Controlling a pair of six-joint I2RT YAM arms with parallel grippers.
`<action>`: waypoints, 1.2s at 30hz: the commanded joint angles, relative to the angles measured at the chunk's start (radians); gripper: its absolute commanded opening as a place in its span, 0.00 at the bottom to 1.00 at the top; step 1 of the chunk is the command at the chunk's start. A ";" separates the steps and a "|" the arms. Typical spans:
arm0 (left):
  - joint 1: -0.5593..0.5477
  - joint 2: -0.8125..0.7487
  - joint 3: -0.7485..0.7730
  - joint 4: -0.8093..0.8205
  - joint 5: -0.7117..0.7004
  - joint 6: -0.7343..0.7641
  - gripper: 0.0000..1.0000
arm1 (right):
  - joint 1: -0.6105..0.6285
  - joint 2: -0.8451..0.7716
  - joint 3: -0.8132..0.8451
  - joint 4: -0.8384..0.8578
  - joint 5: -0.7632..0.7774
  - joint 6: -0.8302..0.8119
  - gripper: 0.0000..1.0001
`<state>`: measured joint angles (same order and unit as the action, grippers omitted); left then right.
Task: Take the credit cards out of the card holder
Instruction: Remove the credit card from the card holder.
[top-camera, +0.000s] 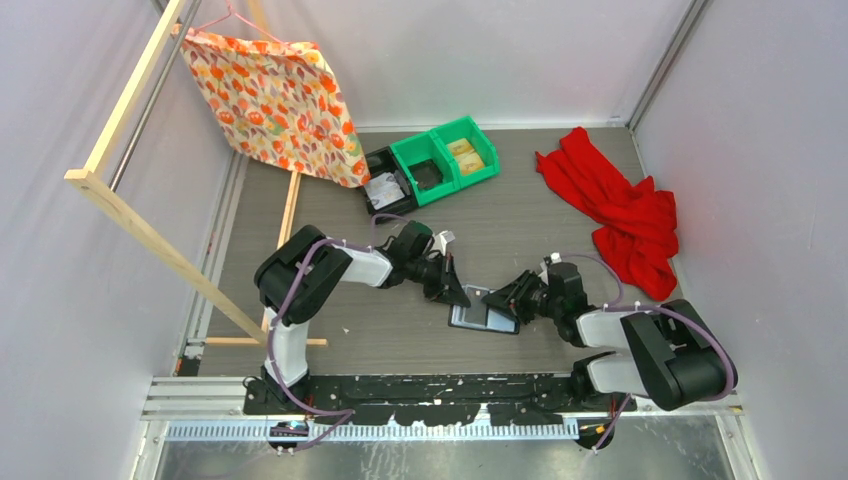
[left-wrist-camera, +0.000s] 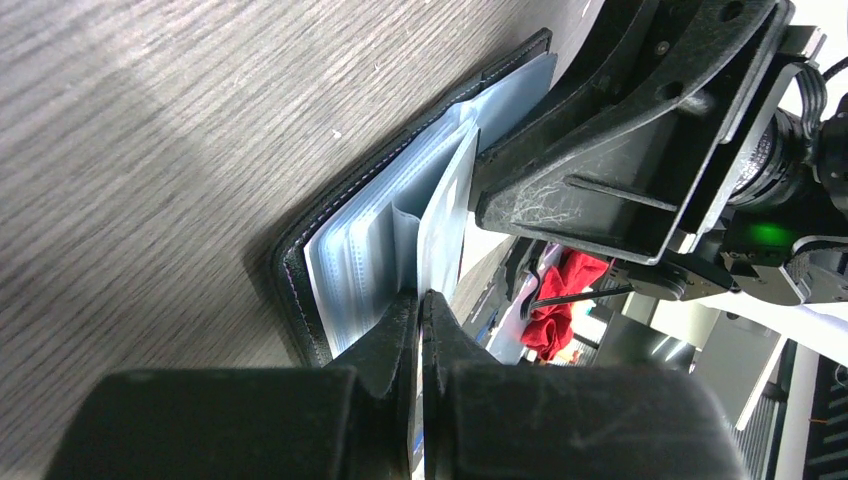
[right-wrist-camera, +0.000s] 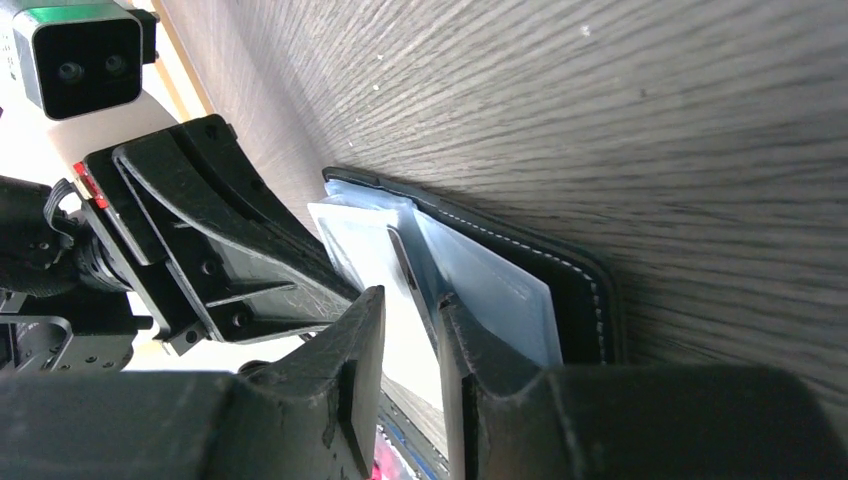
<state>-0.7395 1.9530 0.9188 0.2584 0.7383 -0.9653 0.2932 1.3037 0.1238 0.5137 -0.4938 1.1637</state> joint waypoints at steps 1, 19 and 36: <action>-0.006 0.036 -0.010 -0.036 -0.054 0.028 0.01 | -0.021 0.021 -0.048 0.020 -0.001 0.025 0.29; -0.006 0.073 0.026 -0.146 -0.091 0.099 0.00 | -0.029 -0.024 -0.060 0.170 -0.118 0.064 0.07; 0.003 0.026 0.026 -0.209 -0.118 0.113 0.19 | -0.030 -0.151 -0.078 0.102 -0.106 0.049 0.01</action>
<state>-0.7372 1.9686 0.9798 0.1520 0.7570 -0.9047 0.2577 1.2022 0.0383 0.5926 -0.5533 1.2068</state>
